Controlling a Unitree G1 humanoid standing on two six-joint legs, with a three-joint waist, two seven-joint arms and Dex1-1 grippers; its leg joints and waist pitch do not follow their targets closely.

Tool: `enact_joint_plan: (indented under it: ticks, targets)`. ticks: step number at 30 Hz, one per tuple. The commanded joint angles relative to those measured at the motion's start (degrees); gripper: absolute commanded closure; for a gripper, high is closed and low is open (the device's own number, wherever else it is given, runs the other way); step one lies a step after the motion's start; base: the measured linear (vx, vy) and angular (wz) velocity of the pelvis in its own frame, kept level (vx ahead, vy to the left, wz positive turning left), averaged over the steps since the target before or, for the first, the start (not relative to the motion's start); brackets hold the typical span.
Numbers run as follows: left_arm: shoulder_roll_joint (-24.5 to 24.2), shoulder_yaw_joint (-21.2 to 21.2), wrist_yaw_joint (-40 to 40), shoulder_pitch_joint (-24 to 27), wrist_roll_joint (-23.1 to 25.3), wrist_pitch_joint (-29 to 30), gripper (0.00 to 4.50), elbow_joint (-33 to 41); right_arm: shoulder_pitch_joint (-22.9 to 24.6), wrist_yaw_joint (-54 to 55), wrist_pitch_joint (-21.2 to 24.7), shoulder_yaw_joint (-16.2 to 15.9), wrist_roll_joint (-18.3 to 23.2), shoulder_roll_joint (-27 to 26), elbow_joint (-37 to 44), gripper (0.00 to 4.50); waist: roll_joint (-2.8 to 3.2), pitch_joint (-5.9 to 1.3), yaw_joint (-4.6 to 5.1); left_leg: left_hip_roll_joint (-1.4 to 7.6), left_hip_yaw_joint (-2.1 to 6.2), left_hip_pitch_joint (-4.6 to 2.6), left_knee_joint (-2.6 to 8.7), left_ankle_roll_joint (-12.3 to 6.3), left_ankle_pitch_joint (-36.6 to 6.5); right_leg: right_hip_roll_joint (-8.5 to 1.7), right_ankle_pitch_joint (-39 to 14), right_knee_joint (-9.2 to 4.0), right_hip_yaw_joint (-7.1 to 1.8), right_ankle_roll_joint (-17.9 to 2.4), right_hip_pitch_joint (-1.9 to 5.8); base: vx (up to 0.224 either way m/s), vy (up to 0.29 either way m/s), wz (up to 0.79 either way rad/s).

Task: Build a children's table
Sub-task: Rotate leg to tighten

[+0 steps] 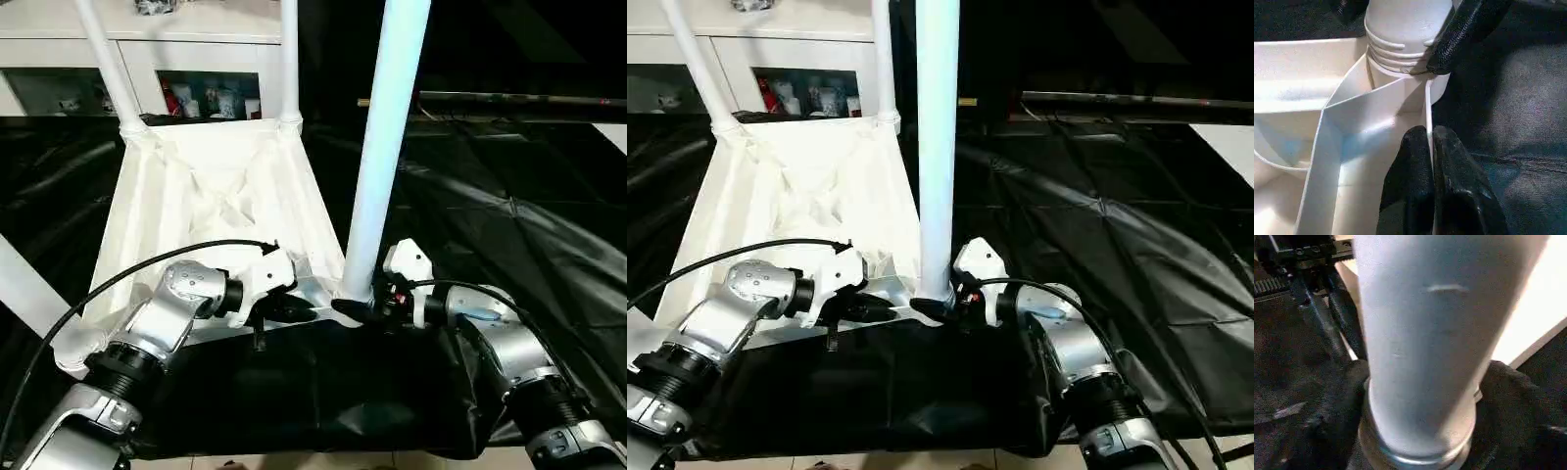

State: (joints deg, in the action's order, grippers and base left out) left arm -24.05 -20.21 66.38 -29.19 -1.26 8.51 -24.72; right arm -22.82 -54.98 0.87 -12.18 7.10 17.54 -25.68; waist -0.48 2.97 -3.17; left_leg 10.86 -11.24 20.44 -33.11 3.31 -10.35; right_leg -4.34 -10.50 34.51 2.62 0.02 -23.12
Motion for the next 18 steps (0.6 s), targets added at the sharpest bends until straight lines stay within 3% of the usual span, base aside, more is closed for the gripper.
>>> enact_joint_plan:
  ticks: [1,6,14,18]
  targets:
    - [-0.88,-0.93,0.43,0.22,1.53,0.52,4.50,-1.91,-1.30,0.51,-0.47,0.59,-0.04,-0.16,-1.24,1.30,-0.38,-2.83,-0.14,2.30,1.42,-0.50,4.28,-0.36,-19.48,-3.79,-25.49,-5.47,-2.41,-9.24,1.68,0.000,0.000,0.00]
    - [-0.70,-0.59,0.53,0.23,1.04,0.52,4.50,-1.97,-1.61,-0.02,-0.68,1.06,0.47,-0.53,-1.40,1.69,-0.40,-2.80,-0.06,2.32,1.49,-0.49,4.30,-0.30,-19.65,-3.82,-26.47,-5.55,-2.39,-8.97,1.66,0.000,0.000,0.00]
    - [-0.06,2.15,2.69,0.52,-2.74,-3.91,4.50,-2.86,-1.78,-0.82,-1.26,1.30,0.83,-0.37,-2.00,1.78,-0.46,-2.91,-0.12,2.32,1.39,-0.46,4.24,-0.69,-18.57,-3.81,-24.51,-5.38,-2.43,-9.40,1.71,0.000,0.000,0.00]
    - [-0.36,2.42,4.16,0.84,-3.76,-3.37,4.50,-2.51,-2.03,-0.99,-1.64,1.24,0.43,-0.25,-2.50,1.78,-0.47,-2.94,-0.13,2.36,1.30,-0.39,4.23,-0.78,-17.93,-3.81,-22.74,-5.11,-2.45,-10.19,1.84,0.000,0.000,0.00]
